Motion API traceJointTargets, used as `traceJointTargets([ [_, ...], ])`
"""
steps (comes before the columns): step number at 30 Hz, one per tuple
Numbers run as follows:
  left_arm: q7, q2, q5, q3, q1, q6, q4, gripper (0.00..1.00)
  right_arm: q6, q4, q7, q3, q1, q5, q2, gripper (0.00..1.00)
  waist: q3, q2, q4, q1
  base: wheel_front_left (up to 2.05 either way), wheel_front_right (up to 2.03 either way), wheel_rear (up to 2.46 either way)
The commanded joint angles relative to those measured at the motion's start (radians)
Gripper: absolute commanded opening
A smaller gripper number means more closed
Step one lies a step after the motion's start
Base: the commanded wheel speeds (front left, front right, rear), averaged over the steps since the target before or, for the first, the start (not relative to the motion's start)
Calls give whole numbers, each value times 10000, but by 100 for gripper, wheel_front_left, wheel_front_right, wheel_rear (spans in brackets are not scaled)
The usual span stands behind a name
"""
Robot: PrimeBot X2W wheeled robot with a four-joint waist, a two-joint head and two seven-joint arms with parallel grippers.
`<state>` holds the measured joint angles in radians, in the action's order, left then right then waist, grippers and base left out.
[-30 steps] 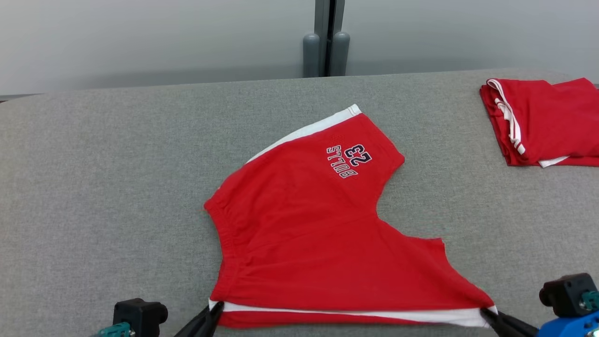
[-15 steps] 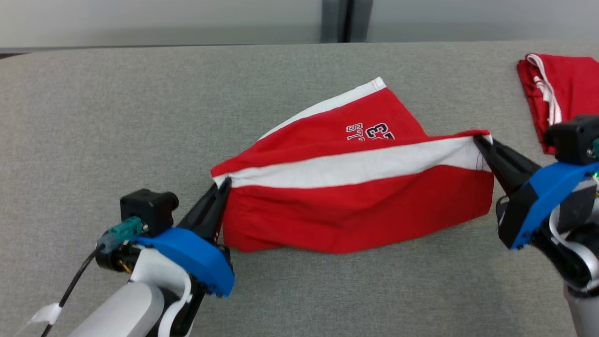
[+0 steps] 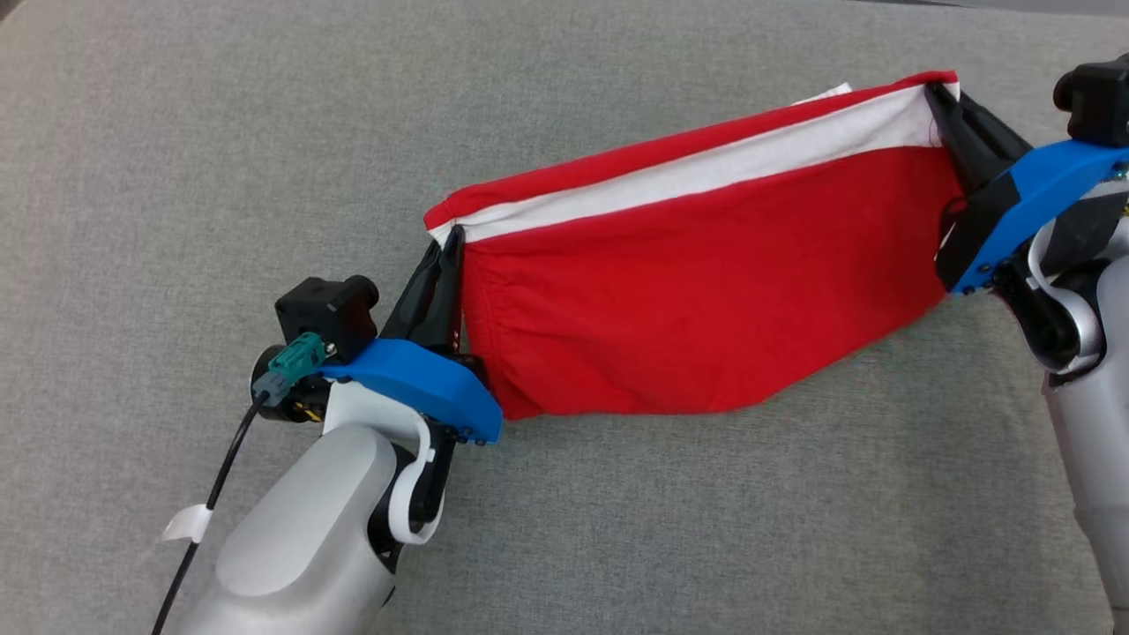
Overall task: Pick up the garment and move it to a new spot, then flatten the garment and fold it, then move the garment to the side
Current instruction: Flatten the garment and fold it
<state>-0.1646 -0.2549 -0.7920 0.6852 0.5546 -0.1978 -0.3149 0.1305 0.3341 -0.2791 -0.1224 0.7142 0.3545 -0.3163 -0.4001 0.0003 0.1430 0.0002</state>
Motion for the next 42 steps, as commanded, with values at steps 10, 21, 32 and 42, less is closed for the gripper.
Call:
traceJointTargets([
  [10,-852,1132,180,-129,1196,751,-2045,0,4,2133,1083,-106,1245,-428,-113,0,-439,-3,519,-2,0,0,0],
  [21,-961,1588,-218,-288,1214,1532,-3136,100,5,3461,1597,-810,1777,99,191,100,-177,-3,407,-2,0,0,0],
  [32,-1009,1392,490,-1674,-655,2055,-1958,100,4,3721,2246,-1491,756,1143,17,100,1109,-3,156,-2,0,0,0],
  [42,-1010,1515,3271,-3262,-1892,2192,-196,100,5,4757,2650,-836,748,1396,-187,100,1035,-3,451,-2,0,0,0],
])
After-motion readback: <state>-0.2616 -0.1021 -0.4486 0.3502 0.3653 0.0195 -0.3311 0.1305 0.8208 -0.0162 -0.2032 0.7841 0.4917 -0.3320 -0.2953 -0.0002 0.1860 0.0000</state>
